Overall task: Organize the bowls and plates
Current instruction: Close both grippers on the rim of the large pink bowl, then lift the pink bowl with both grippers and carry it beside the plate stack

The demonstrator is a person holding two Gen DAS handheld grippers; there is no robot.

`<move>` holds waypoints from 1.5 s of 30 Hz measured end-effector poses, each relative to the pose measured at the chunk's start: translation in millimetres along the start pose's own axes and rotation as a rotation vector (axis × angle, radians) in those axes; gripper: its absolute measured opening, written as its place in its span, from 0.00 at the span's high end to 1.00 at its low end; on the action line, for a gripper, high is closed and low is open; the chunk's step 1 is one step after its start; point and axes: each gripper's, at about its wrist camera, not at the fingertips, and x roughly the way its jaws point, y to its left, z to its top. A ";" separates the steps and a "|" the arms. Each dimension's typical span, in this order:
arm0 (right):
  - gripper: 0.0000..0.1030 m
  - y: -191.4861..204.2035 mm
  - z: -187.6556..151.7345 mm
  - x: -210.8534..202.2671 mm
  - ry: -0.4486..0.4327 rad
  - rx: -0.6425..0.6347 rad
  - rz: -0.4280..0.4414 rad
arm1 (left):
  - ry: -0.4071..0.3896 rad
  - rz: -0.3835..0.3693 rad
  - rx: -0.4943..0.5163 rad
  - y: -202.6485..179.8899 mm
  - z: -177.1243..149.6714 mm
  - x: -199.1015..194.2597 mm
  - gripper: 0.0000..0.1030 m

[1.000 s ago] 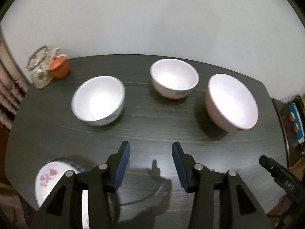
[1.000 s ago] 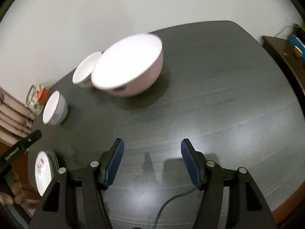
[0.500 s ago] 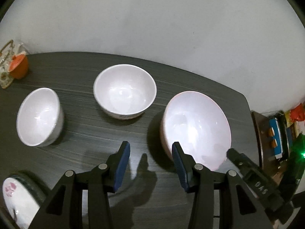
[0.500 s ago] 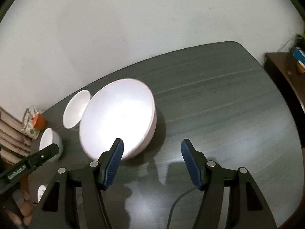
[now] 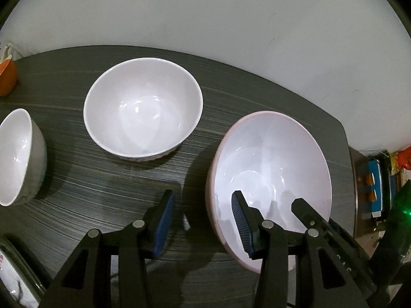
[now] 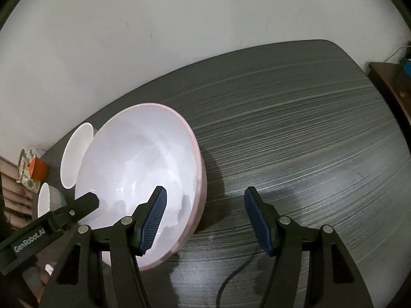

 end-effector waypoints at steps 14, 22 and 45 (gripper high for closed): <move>0.82 1.2 -5.2 6.9 0.027 -0.022 0.003 | 0.003 -0.011 0.050 -4.0 -9.8 6.2 0.88; 0.82 4.9 -16.6 -14.7 0.028 -0.027 -0.004 | 0.005 -0.009 0.062 2.0 -34.6 -19.4 0.88; 0.82 36.6 -118.7 -95.8 0.024 -0.081 0.075 | -0.042 0.017 0.018 61.9 -131.0 -121.6 0.88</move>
